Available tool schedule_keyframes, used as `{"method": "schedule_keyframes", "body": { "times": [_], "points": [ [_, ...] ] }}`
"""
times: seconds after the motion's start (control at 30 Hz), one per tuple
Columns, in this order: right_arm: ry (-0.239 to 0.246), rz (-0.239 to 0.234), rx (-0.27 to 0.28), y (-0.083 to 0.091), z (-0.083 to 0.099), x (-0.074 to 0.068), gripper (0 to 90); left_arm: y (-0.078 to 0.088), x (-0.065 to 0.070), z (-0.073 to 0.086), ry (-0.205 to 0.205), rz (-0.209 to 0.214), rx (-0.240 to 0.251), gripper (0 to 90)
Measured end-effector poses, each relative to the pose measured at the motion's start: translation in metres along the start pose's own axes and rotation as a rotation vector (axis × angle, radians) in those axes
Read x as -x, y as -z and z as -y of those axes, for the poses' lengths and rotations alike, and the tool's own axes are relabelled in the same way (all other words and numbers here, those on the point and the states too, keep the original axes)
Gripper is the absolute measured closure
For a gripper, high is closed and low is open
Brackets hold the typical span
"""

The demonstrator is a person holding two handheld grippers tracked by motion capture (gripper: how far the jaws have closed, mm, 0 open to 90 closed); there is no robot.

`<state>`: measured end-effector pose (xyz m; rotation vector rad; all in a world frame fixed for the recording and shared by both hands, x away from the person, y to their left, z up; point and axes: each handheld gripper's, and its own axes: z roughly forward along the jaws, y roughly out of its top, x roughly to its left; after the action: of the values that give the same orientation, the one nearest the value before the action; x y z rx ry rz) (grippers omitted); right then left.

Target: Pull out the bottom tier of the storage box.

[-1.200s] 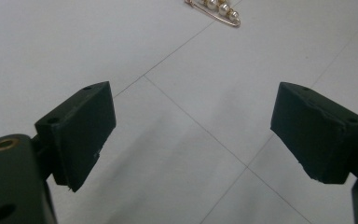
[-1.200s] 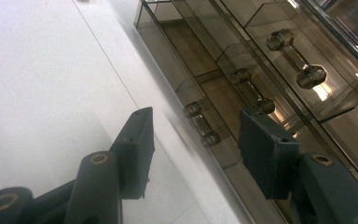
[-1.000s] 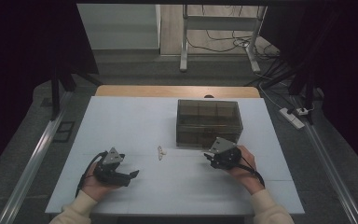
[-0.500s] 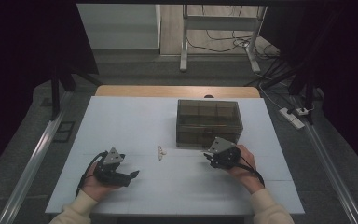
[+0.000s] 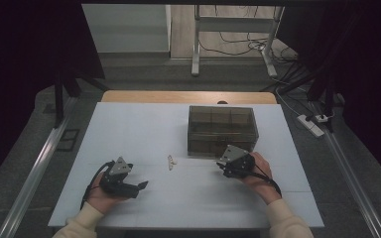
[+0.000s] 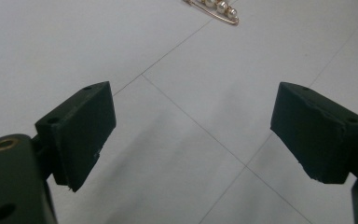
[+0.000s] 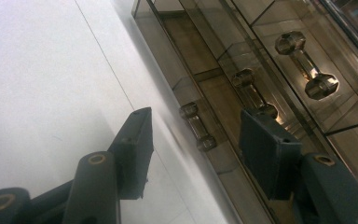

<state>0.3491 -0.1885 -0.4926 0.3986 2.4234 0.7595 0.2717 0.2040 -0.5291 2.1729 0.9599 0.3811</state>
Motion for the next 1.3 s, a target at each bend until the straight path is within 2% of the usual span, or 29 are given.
{"method": "schedule_keyframes", "body": {
  "times": [0.3, 0.4, 0.53, 1.3],
  "points": [
    [0.005, -0.049, -0.018, -0.005, -0.002, 0.01, 42.7, 0.0, 0.0, 0.0, 0.0, -0.001, -0.001, 13.1],
    [-0.015, -0.088, -0.015, -0.007, -0.003, 0.014, 42.4, 0.0, 0.0, 0.0, 0.0, -0.001, -0.002, 13.0],
    [-0.002, -0.14, -0.013, -0.009, -0.005, 0.017, 42.1, 0.0, 0.0, 0.0, 0.001, 0.0, -0.001, 13.1],
    [0.094, -0.09, -0.097, -0.03, -0.01, 0.011, 44.0, 0.0, 0.0, 0.0, 0.0, 0.001, 0.001, 13.1]
  ]
}}
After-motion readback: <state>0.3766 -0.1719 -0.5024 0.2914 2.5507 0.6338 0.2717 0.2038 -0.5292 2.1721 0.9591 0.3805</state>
